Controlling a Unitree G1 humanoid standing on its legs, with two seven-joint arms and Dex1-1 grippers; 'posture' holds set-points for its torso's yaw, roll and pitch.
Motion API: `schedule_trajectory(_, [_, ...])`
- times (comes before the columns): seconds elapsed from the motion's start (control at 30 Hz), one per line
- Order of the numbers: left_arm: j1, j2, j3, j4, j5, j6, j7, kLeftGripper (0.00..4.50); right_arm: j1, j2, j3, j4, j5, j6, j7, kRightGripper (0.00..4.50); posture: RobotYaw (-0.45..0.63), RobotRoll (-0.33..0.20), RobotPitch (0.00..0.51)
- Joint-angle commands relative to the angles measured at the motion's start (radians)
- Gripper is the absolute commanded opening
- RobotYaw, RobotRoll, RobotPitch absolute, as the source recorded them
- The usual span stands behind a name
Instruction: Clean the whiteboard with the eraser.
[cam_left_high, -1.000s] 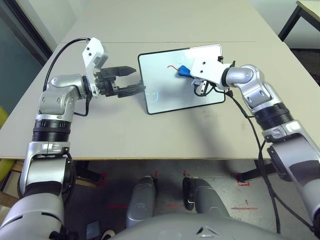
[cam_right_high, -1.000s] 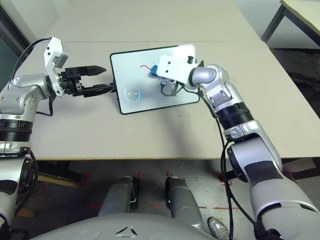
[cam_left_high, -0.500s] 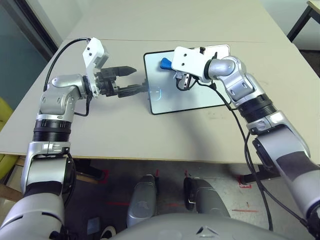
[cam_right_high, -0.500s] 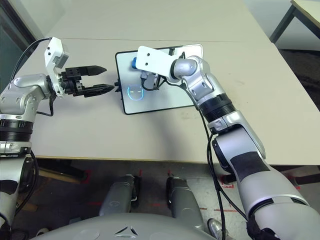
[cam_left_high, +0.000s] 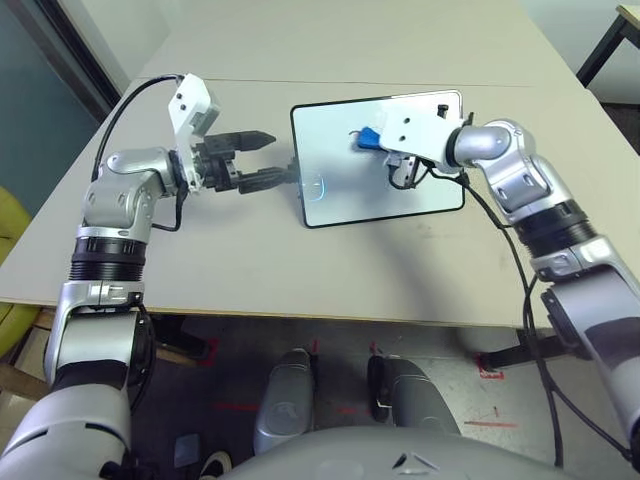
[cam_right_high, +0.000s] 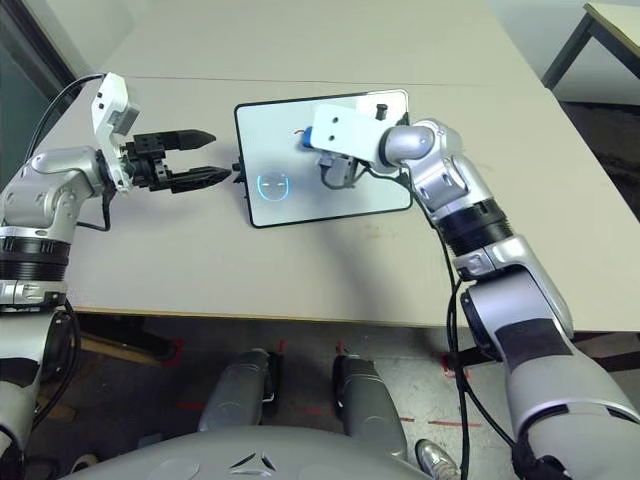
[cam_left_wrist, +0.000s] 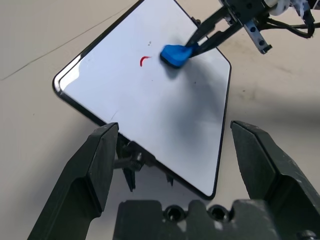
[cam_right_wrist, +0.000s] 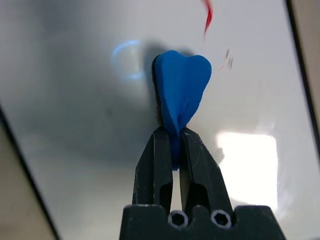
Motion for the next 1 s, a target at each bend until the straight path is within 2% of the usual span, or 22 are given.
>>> schedule_trajectory(0.03, [-0.018, -0.004, -0.015, 0.028, 0.016, -0.012, -0.01, 4.5, 0.033, -0.042, 0.01, -0.02, -0.016, 0.031, 0.035, 0.0, 0.24, 0.0, 0.117])
schedule_trajectory(0.23, [-0.029, -0.013, -0.018, 0.046, 0.021, -0.023, -0.013, 4.5, 0.009, -0.038, 0.014, -0.008, -0.022, 0.029, 0.03, 0.0, 0.24, 0.0, 0.116])
schedule_trajectory(1.0, [0.0, -0.002, 0.005, 0.015, 0.01, -0.015, 0.013, 4.5, -0.179, 0.204, 0.063, 0.119, -0.05, -0.02, -0.016, 0.0, 0.27, 0.0, 0.11])
